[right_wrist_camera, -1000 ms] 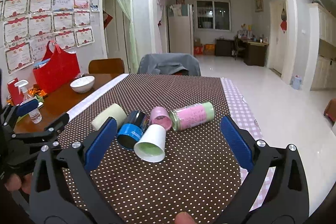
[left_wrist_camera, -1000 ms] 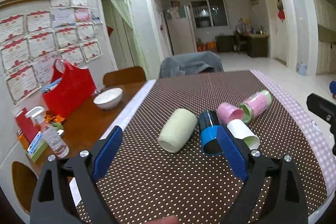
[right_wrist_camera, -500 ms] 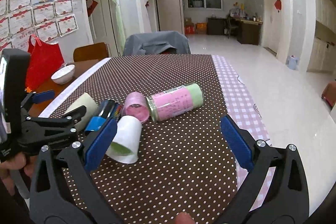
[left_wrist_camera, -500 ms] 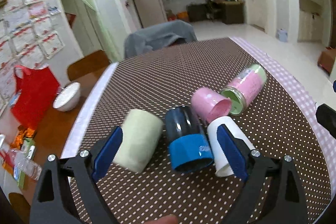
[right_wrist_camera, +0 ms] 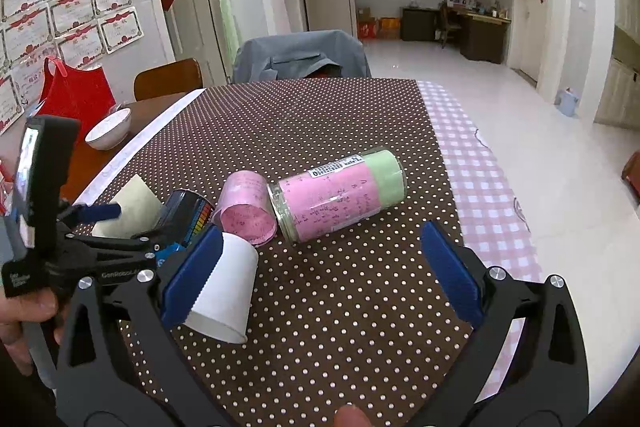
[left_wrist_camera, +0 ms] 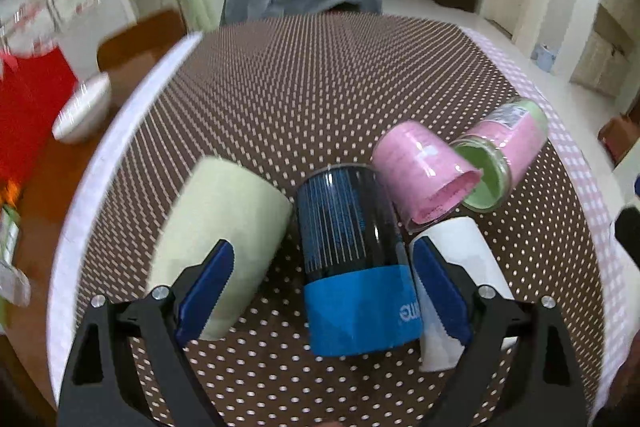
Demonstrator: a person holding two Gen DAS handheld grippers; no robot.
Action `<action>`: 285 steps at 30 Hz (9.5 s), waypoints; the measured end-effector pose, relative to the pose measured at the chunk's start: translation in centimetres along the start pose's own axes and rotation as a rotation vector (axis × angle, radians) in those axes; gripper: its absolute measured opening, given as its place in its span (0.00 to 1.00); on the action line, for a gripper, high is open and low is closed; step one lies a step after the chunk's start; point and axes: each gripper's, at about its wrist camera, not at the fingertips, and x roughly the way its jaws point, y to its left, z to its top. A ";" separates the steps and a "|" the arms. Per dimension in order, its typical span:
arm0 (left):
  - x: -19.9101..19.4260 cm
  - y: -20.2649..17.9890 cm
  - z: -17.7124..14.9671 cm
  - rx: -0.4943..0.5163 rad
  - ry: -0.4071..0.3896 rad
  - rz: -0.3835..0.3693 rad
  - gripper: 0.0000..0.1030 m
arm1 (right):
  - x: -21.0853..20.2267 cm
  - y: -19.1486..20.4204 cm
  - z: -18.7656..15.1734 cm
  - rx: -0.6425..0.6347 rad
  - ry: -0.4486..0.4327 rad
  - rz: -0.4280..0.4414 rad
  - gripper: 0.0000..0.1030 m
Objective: Flip cup upside down
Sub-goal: 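Move the left tool to the black-and-blue can and close on it, then lift the black-and-blue can off the tablecloth with the left tool, then bring the can to the right tool while the right tool grasps it and left releases, then rotate the held can with the right tool until its silver end faces up, then lower the can upright onto the tablecloth and open the right tool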
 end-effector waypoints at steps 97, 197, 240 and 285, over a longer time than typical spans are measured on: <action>-13.3 -2.6 -15.4 -0.015 -0.170 -0.064 0.77 | -12.1 -0.8 -8.6 0.100 -0.055 0.027 0.94; -18.0 8.7 -22.0 -0.204 -0.410 0.142 0.88 | 4.1 11.6 -8.2 0.103 0.695 0.298 0.66; -21.6 3.3 -20.4 -0.118 -0.453 0.138 0.88 | -13.8 8.5 -5.9 -0.250 -0.159 0.242 0.64; -21.6 2.8 -20.7 -0.120 -0.442 0.145 0.88 | -8.7 8.0 -10.7 -0.258 -0.065 0.225 0.94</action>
